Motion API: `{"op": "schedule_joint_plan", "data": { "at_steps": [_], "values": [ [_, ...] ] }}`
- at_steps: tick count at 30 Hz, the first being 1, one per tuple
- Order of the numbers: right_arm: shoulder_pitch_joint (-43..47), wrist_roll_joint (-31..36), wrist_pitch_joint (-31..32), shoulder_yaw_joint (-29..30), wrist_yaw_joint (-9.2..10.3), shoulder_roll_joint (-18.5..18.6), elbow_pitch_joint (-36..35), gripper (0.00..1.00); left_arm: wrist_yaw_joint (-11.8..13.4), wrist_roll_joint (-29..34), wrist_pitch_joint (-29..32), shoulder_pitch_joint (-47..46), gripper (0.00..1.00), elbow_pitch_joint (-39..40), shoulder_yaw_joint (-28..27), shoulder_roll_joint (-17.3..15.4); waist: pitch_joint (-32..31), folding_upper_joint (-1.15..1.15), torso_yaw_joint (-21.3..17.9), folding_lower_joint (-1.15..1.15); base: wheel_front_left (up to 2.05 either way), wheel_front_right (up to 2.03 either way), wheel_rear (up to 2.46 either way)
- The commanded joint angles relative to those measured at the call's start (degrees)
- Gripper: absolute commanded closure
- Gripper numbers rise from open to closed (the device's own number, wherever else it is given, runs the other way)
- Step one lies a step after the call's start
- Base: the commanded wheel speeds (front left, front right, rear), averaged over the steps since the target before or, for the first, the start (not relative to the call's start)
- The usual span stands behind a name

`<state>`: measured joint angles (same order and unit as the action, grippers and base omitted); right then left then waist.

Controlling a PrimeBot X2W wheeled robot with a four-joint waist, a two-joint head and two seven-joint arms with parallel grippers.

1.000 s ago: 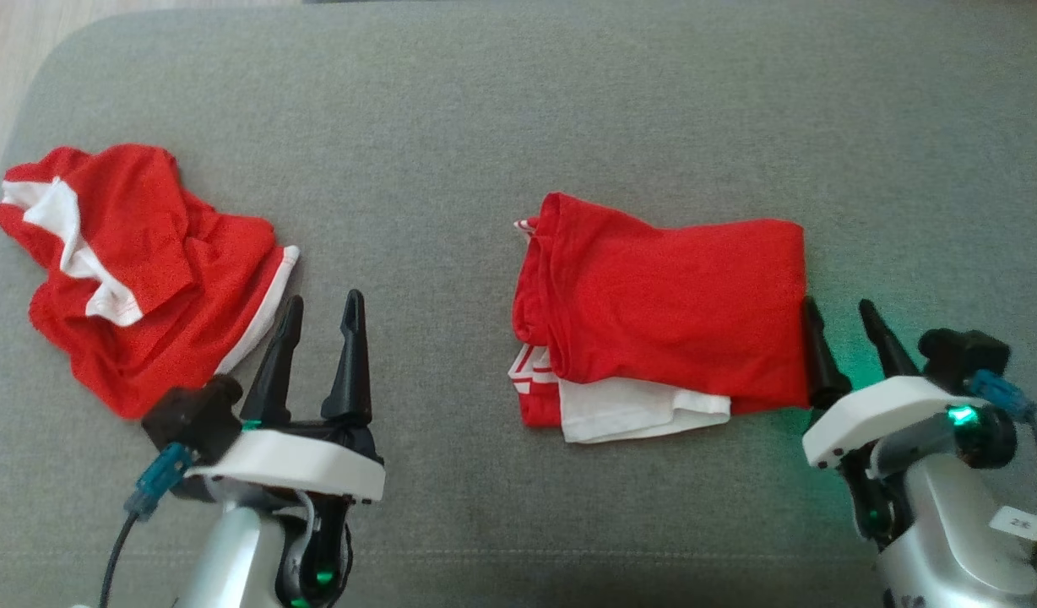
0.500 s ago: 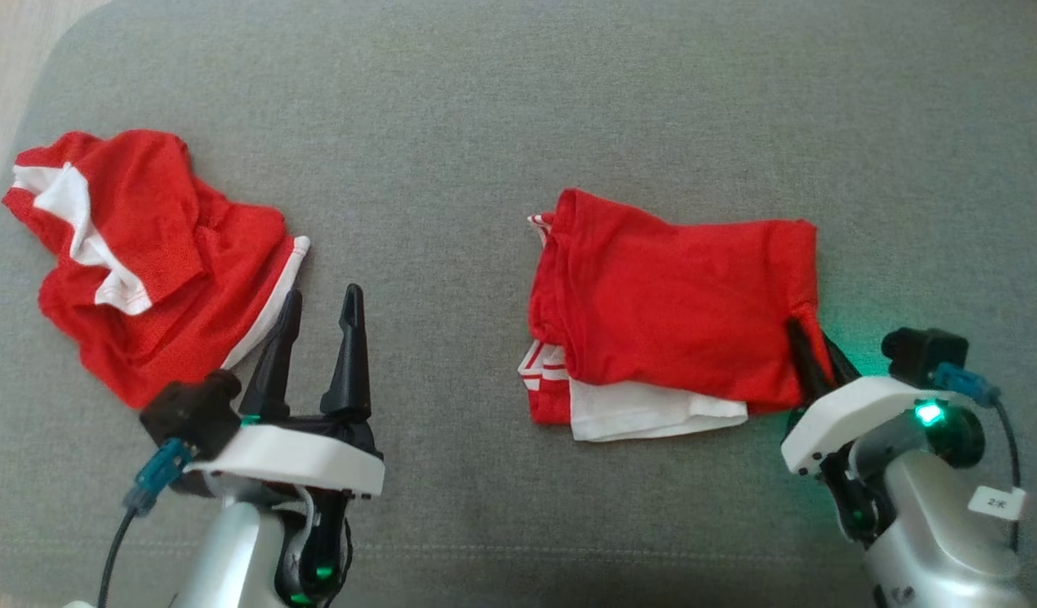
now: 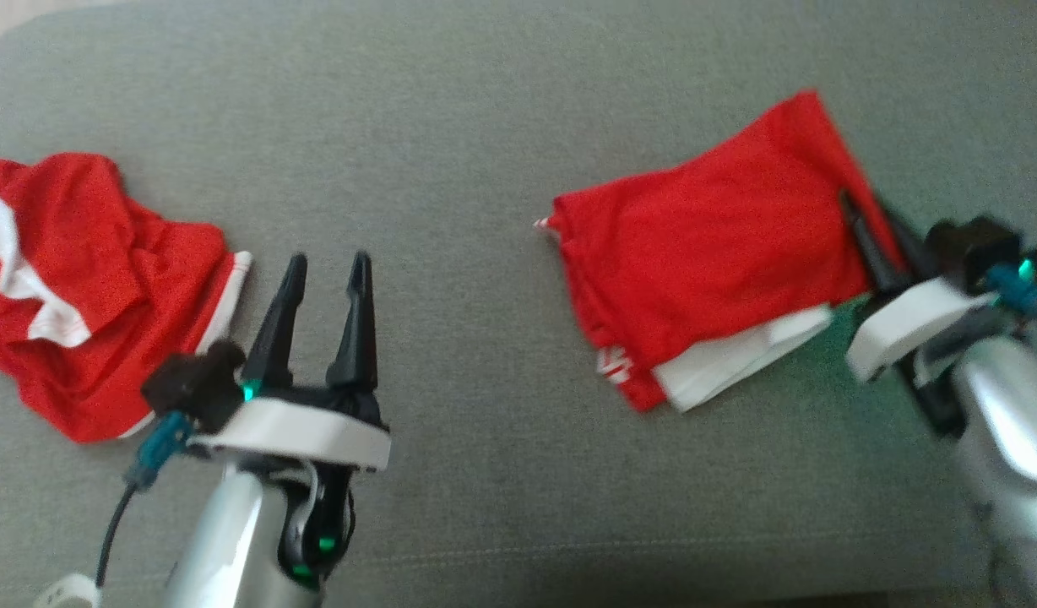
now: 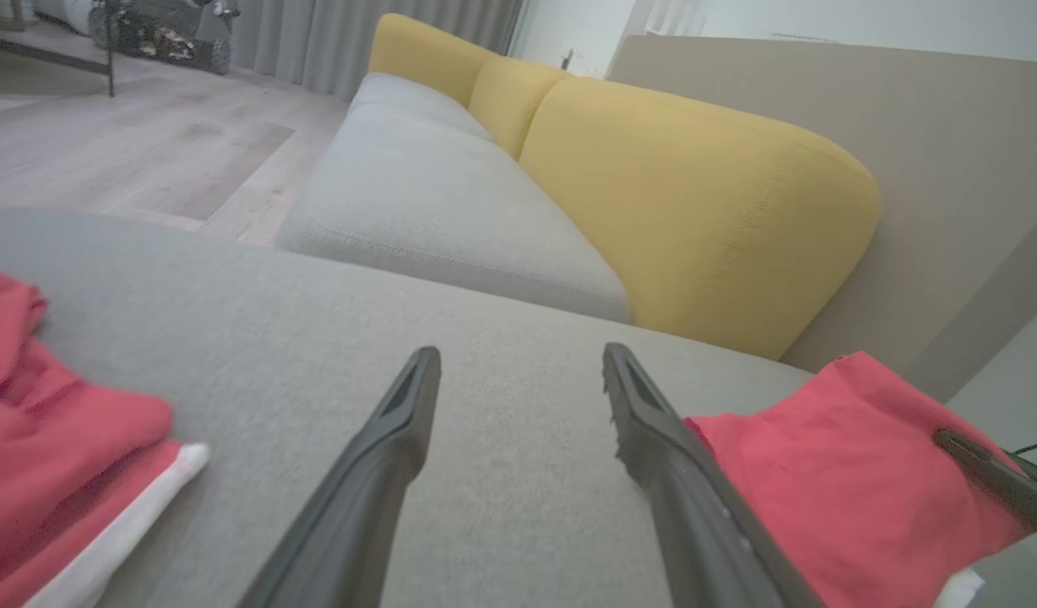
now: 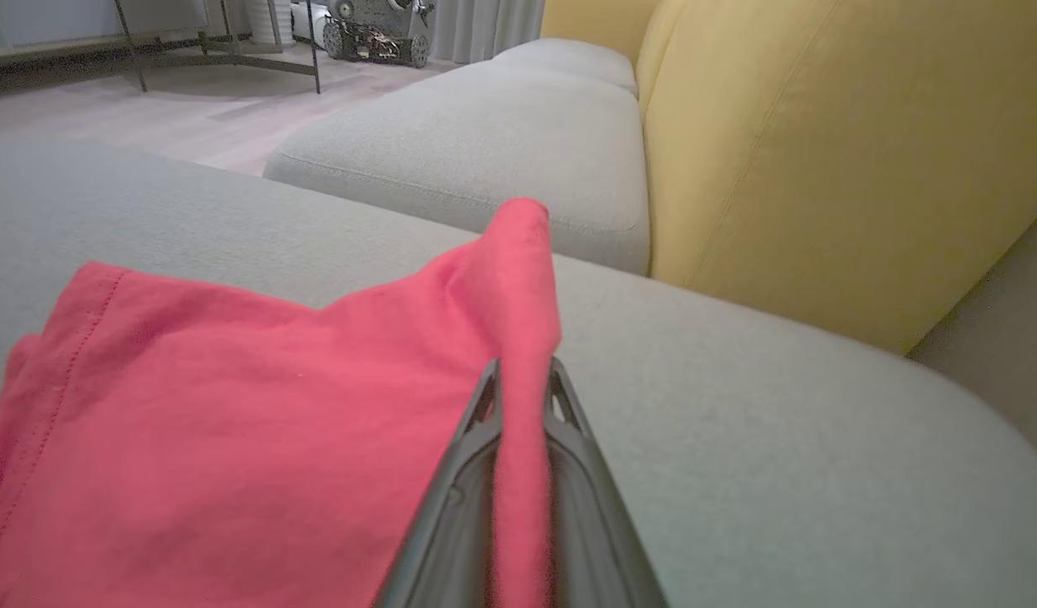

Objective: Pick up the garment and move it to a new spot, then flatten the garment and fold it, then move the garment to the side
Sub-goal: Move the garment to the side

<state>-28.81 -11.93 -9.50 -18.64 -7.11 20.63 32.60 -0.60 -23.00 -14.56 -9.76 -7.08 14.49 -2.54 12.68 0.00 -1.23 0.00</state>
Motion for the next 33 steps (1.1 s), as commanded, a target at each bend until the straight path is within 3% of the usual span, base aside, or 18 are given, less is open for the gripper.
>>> {"op": "schedule_joint_plan", "data": {
  "at_steps": [1,7,13,19,22,27,28,29,33],
  "values": [
    [-2.18,0.24,-0.11,-0.78,-0.37,1.35,-2.07,1.0,-0.41,0.58,-0.44,-3.18,0.0,2.32,-1.45,-0.33,1.22,0.0,-1.08,0.0,0.0,0.0,0.0],
    [-9.13,-2.02,3.04,-4.29,-0.37,8.94,-4.45,1.0,-1.71,2.73,-0.44,-8.59,0.0,3.1,0.45,-0.33,5.77,0.0,-4.67,0.0,0.0,0.0,0.0],
    [-15.82,-6.35,4.91,-1.89,-0.37,13.75,-1.48,1.0,-2.39,4.12,-0.44,-13.97,0.0,3.75,1.95,-0.33,10.93,0.0,-7.69,0.0,0.0,0.0,0.0],
    [-20.52,-9.27,5.51,5.67,-0.37,12.98,4.27,1.0,-2.76,4.98,-0.44,-16.04,0.0,3.64,2.57,-0.33,14.09,0.0,-9.4,0.0,0.0,0.0,0.0],
    [-21.31,-9.83,5.86,6.42,-0.37,10.76,5.14,1.0,-2.95,5.35,-0.44,-15.9,0.0,3.32,2.29,-0.33,14.58,0.0,-9.78,0.0,0.0,0.0,0.0],
    [-21.76,-6.47,4.98,7.86,-0.37,10.19,7.24,1.0,-3.14,5.38,-0.44,-15.45,0.0,3.01,1.38,-0.33,14.59,0.0,-9.72,0.0,0.0,0.0,0.0],
    [-21.76,-5.94,4.74,8.32,-0.37,9.93,7.57,0.54,-3.16,5.36,-0.44,-15.3,0.0,2.97,1.14,-0.33,14.46,0.0,-9.68,0.0,0.0,0.0,0.0],
    [-21.81,-5.72,4.42,8.85,-0.37,9.56,7.75,0.0,-3.17,5.35,-0.44,-15.14,0.0,2.92,0.92,-0.33,14.32,0.0,-9.64,0.0,0.0,0.0,0.0],
    [-21.78,-5.15,3.77,10.55,-0.37,8.93,8.14,0.0,-3.23,4.98,-0.44,-14.55,0.0,2.76,0.34,-0.33,13.45,0.0,-9.21,0.0,0.0,0.0,0.0]
  ]
}}
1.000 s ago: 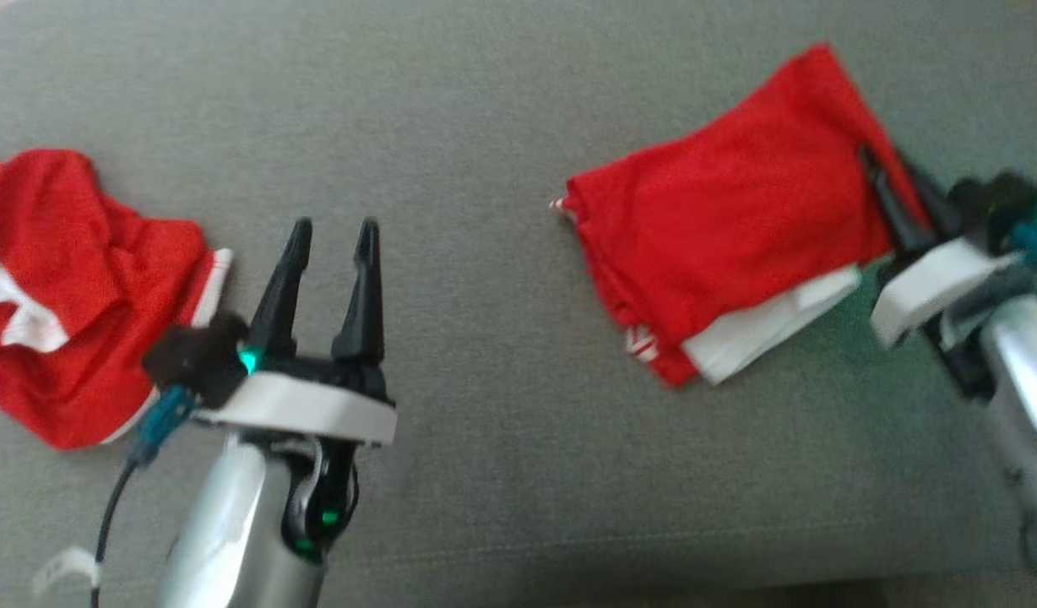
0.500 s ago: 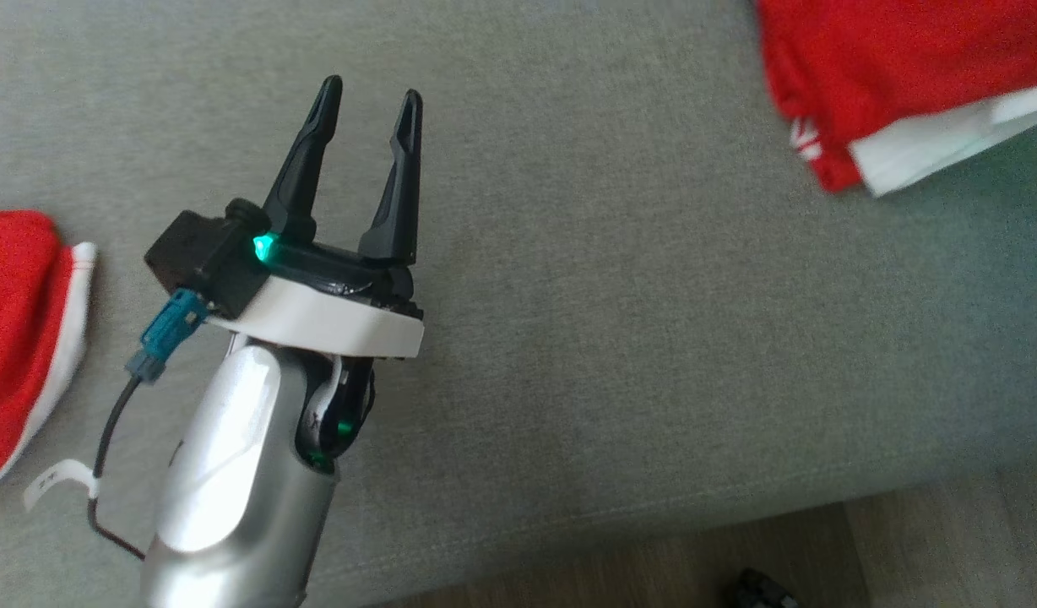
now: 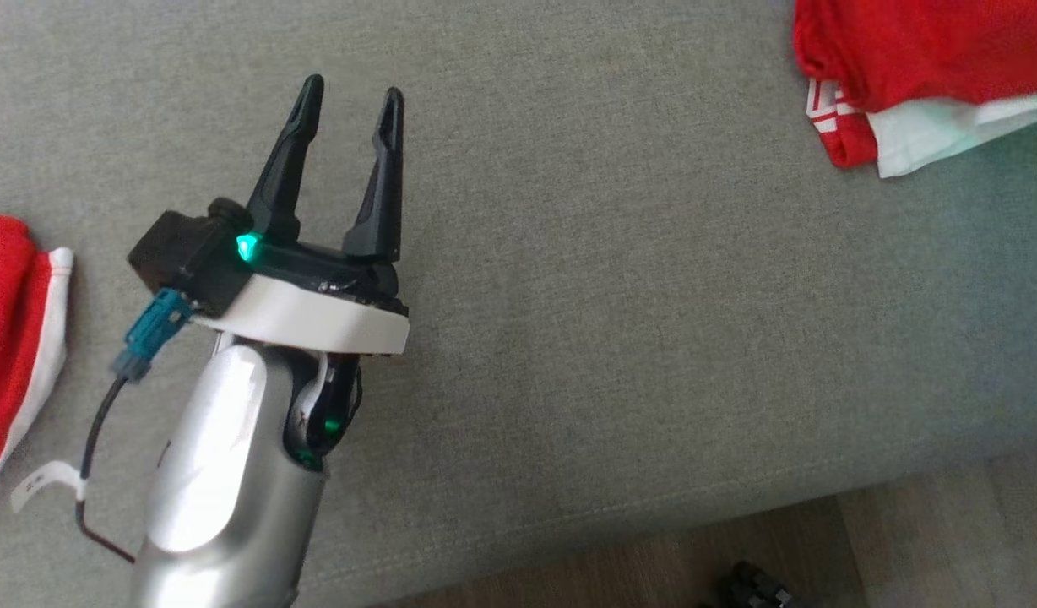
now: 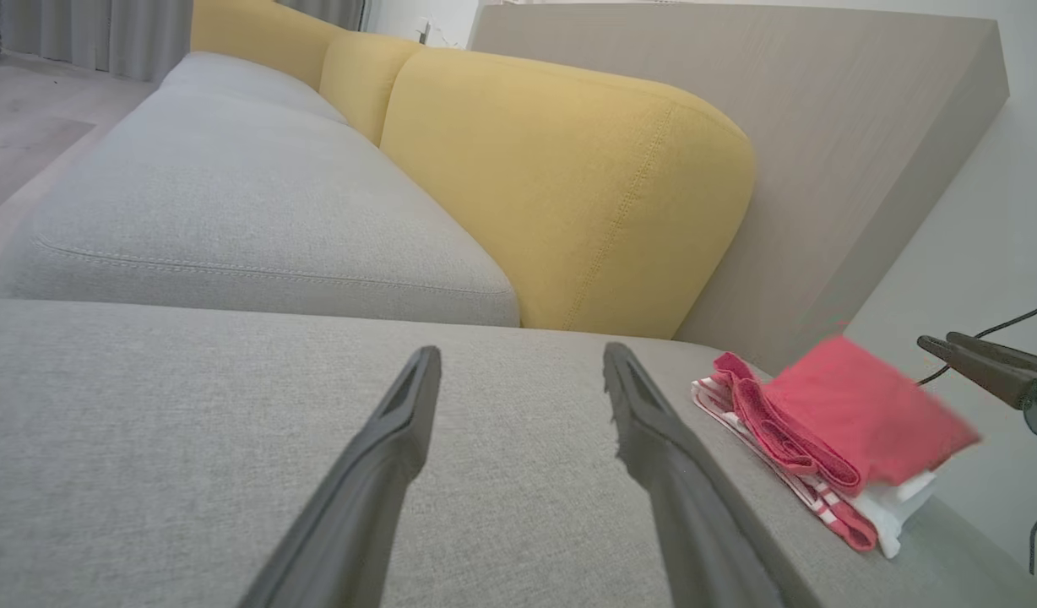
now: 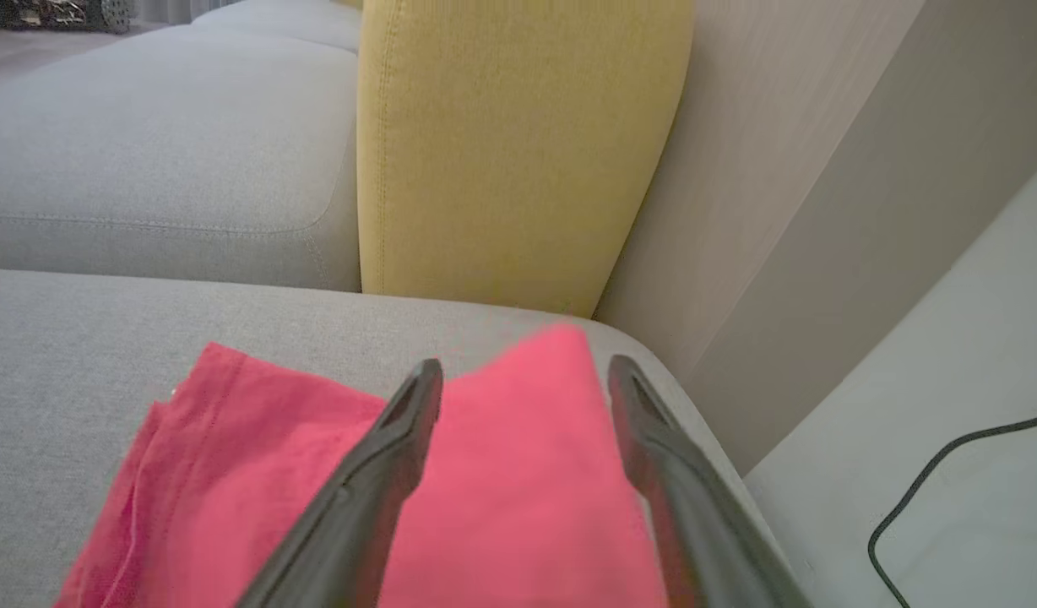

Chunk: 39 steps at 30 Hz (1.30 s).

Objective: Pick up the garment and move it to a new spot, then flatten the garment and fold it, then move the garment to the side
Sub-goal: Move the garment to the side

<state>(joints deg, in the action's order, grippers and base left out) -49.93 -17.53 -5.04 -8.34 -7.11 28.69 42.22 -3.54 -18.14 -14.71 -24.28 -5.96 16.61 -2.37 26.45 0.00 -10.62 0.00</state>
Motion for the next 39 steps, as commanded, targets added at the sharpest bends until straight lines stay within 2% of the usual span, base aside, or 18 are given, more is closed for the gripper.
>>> {"op": "schedule_joint_plan", "data": {
  "at_steps": [1,12,19,27,32,39],
  "values": [
    [-0.57,0.63,-0.9,0.47,-0.37,0.81,-1.52,0.0,-0.26,-0.02,-0.29,0.13,0.0,1.62,-1.9,-0.51,-0.61,0.0,0.29,0.0,0.0,0.0,0.0],
    [2.97,1.64,-3.27,-1.14,-0.37,-2.78,-6.41,0.0,0.77,-2.68,-0.29,3.15,0.0,1.58,-2.46,-0.51,-6.94,0.0,2.83,0.0,0.0,0.0,0.0],
    [10.23,0.21,-4.96,-1.21,-0.37,-7.27,-13.09,0.0,2.36,-4.68,-0.29,6.41,0.0,2.04,-3.22,-0.51,-12.54,0.0,6.31,0.0,0.0,0.0,0.0],
    [20.2,-1.36,-6.18,1.58,-0.37,-13.38,-20.25,0.0,3.03,-4.52,-0.29,10.55,0.0,0.85,-3.43,-0.51,-16.81,0.0,9.83,0.0,0.0,0.0,0.0],
    [26.25,-1.51,-7.41,2.81,-0.37,-17.3,-22.64,0.0,3.2,-5.01,-0.29,13.35,0.0,-0.45,-2.31,-0.51,-19.58,0.0,11.5,0.0,0.0,0.0,0.0],
    [32.88,0.77,-8.2,4.01,-0.37,-20.97,-24.29,0.0,3.42,-5.83,-0.29,16.61,0.0,-0.48,-2.16,-0.51,-22.45,0.0,11.96,0.0,0.0,0.0,0.0]
  ]
}}
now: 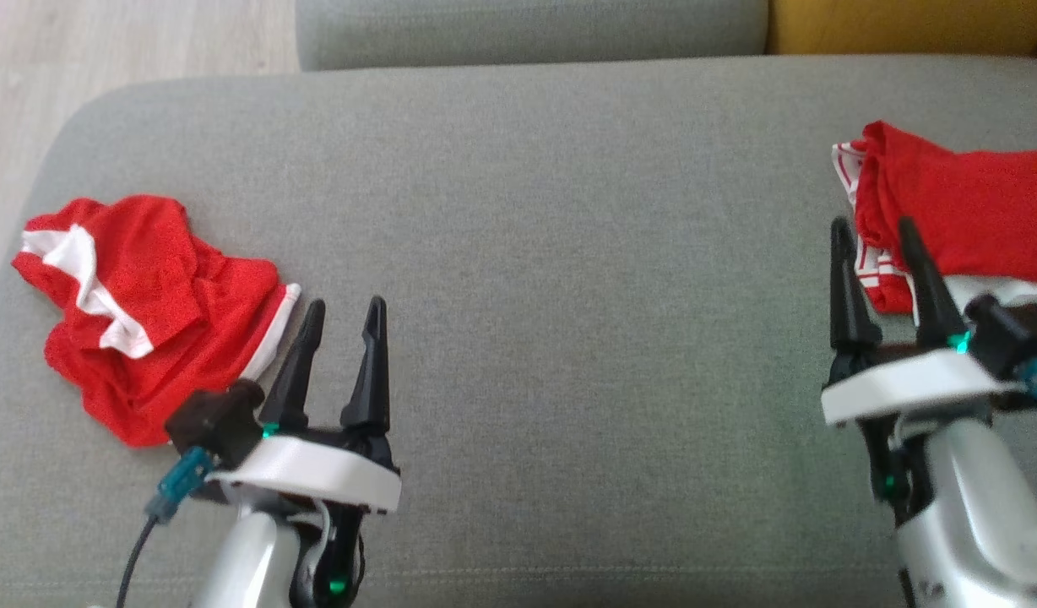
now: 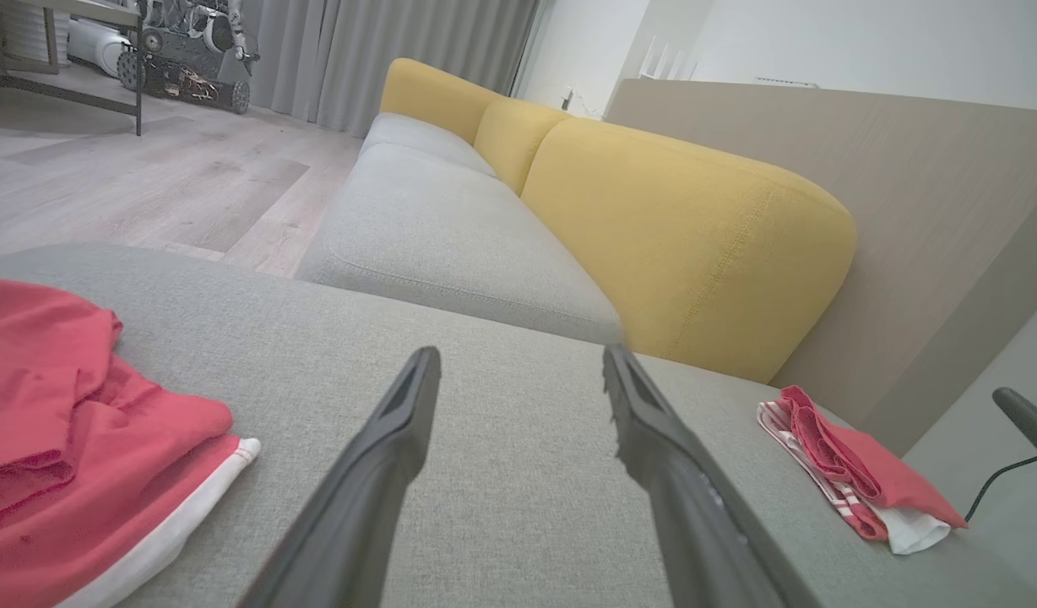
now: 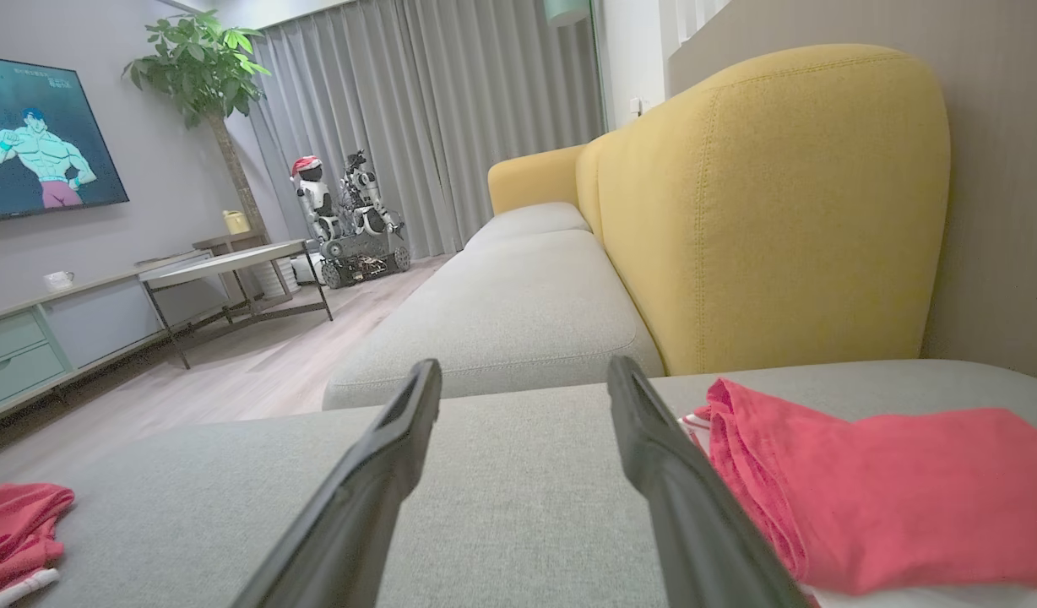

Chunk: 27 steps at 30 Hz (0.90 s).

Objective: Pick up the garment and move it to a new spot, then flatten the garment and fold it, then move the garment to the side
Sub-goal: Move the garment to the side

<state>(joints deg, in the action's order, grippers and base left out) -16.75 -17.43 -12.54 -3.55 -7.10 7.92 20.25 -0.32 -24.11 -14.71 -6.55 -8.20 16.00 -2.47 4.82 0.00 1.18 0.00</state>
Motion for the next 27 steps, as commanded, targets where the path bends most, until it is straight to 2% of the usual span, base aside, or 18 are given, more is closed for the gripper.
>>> {"op": "schedule_joint_plan", "data": {
  "at_steps": [1,12,27],
  "values": [
    [0.67,1.16,-0.79,-0.59,-0.39,-0.53,-2.6,0.0,0.21,0.23,-0.29,-0.68,0.0,1.71,-1.58,-0.41,-1.23,0.0,0.17,0.0,0.0,0.0,0.0],
    [8.25,5.26,-1.29,1.92,-0.39,-3.38,-4.72,0.0,1.06,0.61,-0.29,3.11,0.0,1.72,-2.29,-0.41,-3.65,0.0,-0.35,0.0,0.0,0.0,0.0],
    [9.21,6.44,-0.83,2.88,-0.39,-4.55,-5.97,0.0,1.33,1.16,-0.29,3.08,0.0,1.36,-2.31,-0.41,-3.08,0.0,-0.76,0.0,0.0,0.0,0.0]
  ]
}}
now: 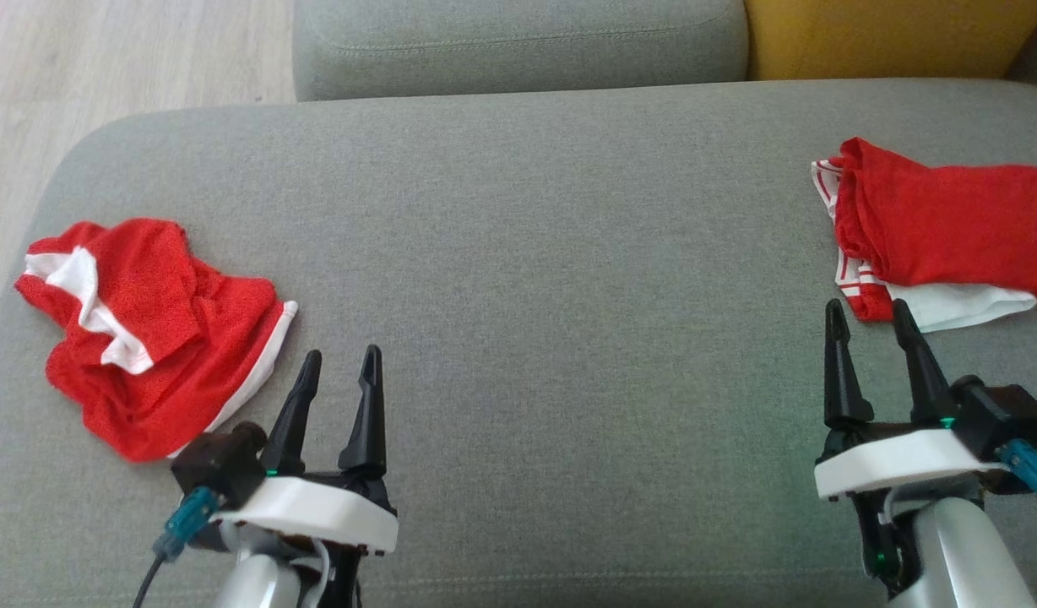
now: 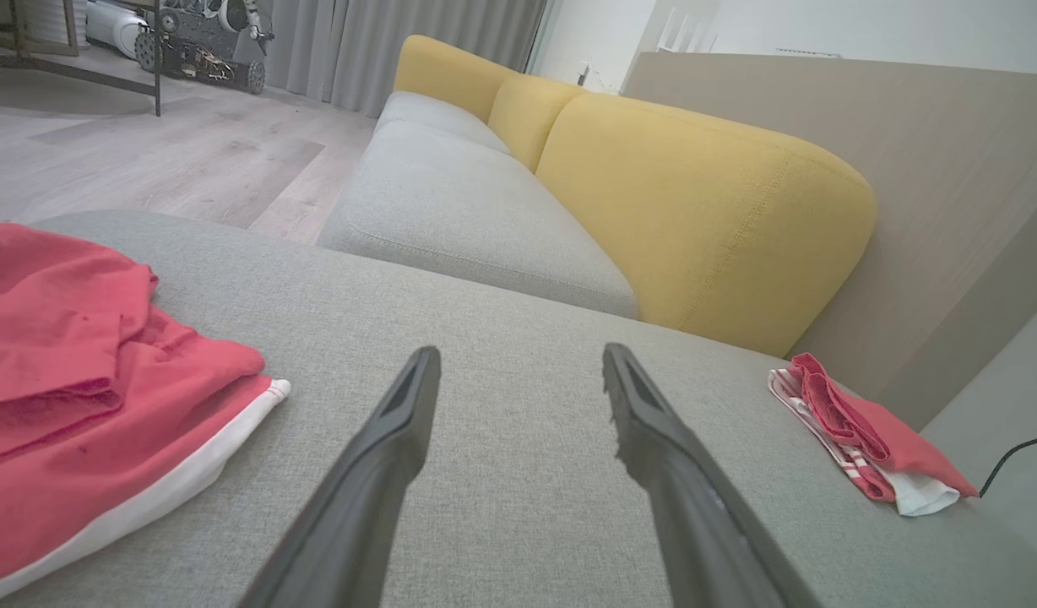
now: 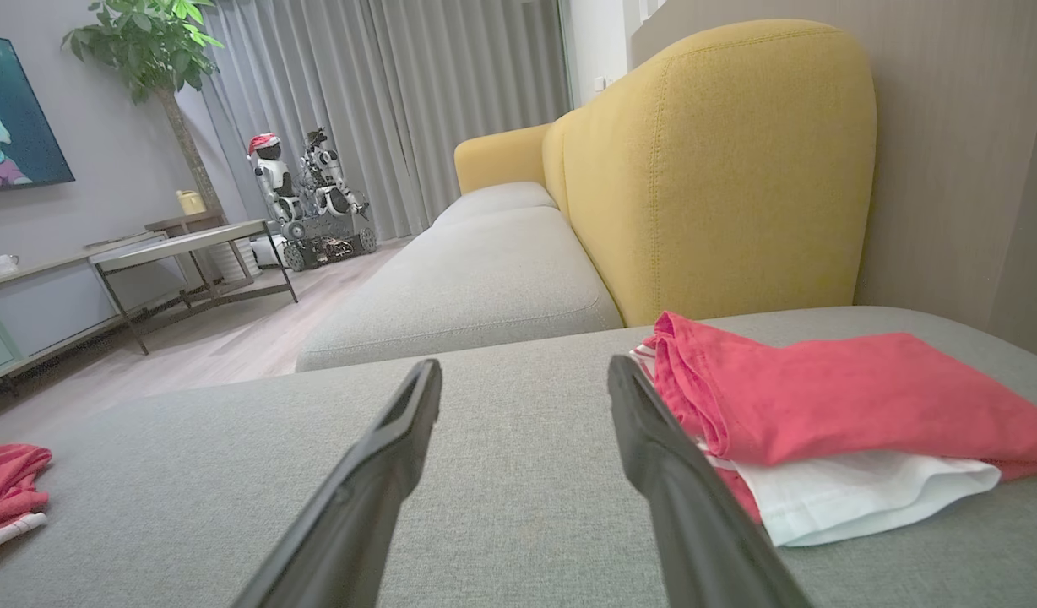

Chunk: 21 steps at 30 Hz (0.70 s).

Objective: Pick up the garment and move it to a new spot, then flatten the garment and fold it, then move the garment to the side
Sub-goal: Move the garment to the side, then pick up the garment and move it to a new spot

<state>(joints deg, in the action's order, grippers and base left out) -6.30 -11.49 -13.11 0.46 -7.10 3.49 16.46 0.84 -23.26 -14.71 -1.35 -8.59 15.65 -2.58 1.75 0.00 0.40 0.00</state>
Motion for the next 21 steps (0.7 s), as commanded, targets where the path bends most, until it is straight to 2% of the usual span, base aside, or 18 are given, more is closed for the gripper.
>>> {"op": "schedule_joint_plan", "data": {
  "at_steps": [1,12,21],
  "values": [
    [-1.22,0.54,-0.24,-1.1,-0.39,-0.15,-2.21,0.0,0.16,0.31,-0.29,-2.12,0.0,1.69,-1.96,-0.3,-0.02,0.0,0.05,0.0,0.0,0.0,0.0],
    [-1.52,0.56,0.2,-3.45,-0.39,-0.16,-2.27,0.0,0.29,0.41,-0.29,-2.31,0.0,1.45,-2.57,-0.3,0.0,0.0,2.04,0.0,0.0,0.0,0.0],
    [-2.25,-0.16,1.34,-6.93,-0.39,1.15,-2.99,0.0,1.16,0.29,-0.29,-3.15,0.0,2.46,-4.52,-0.3,1.05,0.0,9.17,0.0,0.0,0.0,0.0]
  ]
}}
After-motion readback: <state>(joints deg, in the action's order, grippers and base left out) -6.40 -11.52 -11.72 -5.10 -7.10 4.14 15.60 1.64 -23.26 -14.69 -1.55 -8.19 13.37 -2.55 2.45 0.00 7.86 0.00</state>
